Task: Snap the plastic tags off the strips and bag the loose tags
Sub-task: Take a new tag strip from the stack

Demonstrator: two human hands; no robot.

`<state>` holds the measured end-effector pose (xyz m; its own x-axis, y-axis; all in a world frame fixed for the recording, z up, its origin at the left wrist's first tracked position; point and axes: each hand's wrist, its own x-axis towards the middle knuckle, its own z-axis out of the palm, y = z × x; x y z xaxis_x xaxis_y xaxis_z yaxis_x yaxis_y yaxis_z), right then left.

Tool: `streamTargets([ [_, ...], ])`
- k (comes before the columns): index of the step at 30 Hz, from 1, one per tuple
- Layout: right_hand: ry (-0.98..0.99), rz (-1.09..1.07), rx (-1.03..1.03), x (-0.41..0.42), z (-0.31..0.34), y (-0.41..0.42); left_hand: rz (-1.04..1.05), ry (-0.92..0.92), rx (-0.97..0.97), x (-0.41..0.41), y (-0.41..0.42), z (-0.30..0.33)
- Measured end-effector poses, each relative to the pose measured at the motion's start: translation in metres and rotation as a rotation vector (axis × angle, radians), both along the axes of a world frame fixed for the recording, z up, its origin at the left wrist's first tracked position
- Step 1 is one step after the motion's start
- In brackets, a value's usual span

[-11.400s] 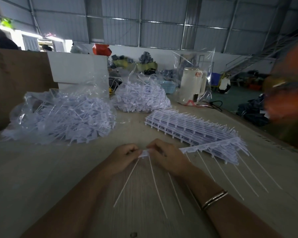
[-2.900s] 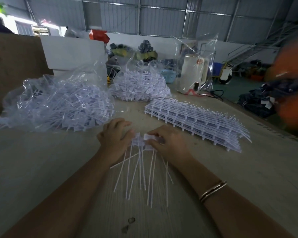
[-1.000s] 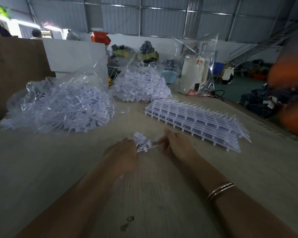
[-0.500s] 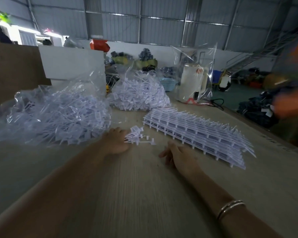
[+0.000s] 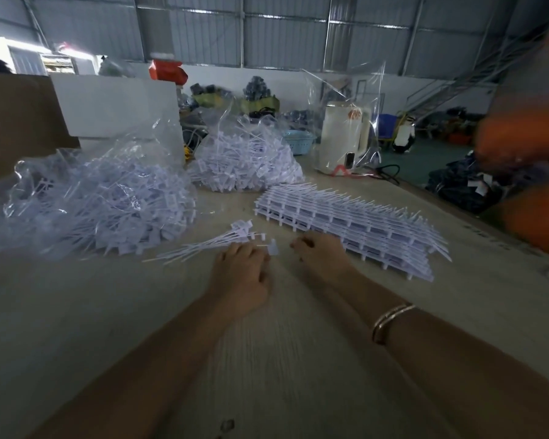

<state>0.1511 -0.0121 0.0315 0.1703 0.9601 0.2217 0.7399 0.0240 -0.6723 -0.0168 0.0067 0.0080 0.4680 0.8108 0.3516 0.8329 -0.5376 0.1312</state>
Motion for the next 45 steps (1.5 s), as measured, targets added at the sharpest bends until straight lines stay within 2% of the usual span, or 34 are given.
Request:
streamTargets([
  [5,-0.298,-0.08,0.159,0.034,0.017,0.05,-0.044,-0.059,-0.014,-0.002,0.002,-0.005],
  [10,-0.557,-0.278,0.007,0.059,0.022,0.103,-0.093,-0.1,-0.01,-0.004,0.009,-0.014],
  [12,-0.594,-0.335,-0.077,0.065,0.024,0.118,-0.097,-0.092,-0.016,-0.004,0.012,-0.017],
  [15,-0.536,-0.351,-0.222,0.073,0.026,0.133,-0.095,-0.107,-0.047,-0.004,0.013,-0.018],
  [18,-0.568,-0.364,-0.241,0.081,0.031,0.14,-0.103,-0.121,-0.036,-0.005,0.012,-0.019],
  [21,-0.631,-0.376,-0.125,0.088,0.04,0.144,-0.102,-0.121,-0.025,-0.004,0.011,-0.018],
  [25,-0.661,-0.397,0.295,0.092,0.063,0.138,-0.099,-0.137,0.003,-0.003,0.01,-0.017],
  [28,-0.808,-0.365,0.506,0.09,0.091,0.124,-0.087,-0.151,0.016,-0.002,0.01,-0.015],
  [32,-1.09,-0.271,0.546,0.08,0.125,0.098,-0.095,-0.155,0.037,-0.002,0.006,-0.01],
  [35,-1.092,-0.209,0.5,0.059,0.14,0.069,-0.157,-0.242,0.024,-0.001,0.002,-0.002],
  [38,-0.902,-0.114,0.276,0.026,0.14,0.041,-0.297,-0.388,-0.229,0.003,-0.009,0.007],
  [41,-0.78,0.014,0.023,-0.004,0.122,0.023,-0.376,-0.67,-0.542,0.011,-0.027,0.015],
  [43,-0.741,0.025,-0.012,-0.019,0.108,0.017,-0.349,-0.855,-0.684,0.018,-0.037,0.019],
  [45,-0.748,-0.031,0.018,-0.031,0.098,0.013,-0.336,-0.963,-0.869,0.023,-0.045,0.023],
])
